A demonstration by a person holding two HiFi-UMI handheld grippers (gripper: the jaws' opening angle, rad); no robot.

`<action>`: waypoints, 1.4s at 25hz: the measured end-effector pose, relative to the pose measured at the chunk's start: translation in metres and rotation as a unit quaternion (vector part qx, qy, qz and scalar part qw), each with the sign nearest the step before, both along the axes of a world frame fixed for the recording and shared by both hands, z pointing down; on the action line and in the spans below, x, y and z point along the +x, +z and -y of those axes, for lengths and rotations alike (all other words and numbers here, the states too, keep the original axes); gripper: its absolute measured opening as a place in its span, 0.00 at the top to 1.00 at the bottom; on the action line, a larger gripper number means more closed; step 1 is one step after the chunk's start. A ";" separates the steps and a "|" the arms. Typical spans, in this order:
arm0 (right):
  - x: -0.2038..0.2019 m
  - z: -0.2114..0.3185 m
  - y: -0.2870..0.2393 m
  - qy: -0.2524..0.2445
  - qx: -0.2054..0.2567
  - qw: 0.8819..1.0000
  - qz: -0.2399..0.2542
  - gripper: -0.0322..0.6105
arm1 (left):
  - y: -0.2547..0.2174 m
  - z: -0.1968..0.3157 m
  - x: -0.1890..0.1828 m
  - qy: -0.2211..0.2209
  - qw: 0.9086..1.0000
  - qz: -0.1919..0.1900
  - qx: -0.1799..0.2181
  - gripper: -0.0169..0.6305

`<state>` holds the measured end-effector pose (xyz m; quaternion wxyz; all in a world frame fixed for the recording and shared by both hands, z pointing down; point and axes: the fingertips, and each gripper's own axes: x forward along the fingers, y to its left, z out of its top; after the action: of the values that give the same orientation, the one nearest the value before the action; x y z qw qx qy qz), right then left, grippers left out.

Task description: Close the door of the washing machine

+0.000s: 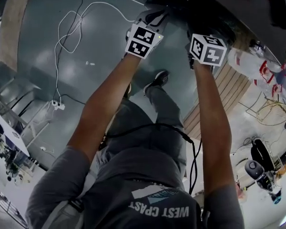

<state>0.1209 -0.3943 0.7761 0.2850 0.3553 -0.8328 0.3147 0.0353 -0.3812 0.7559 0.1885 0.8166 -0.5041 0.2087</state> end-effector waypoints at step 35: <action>-0.016 -0.192 -0.467 0.026 0.282 0.955 0.093 0.90 | -0.383 -0.194 -0.197 0.067 0.973 0.044 0.218 0.87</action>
<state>0.1048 -0.2026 0.3088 0.0862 0.4121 -0.9008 0.1060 -0.1613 -0.1874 0.3730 -0.0306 0.8598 -0.4895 0.1421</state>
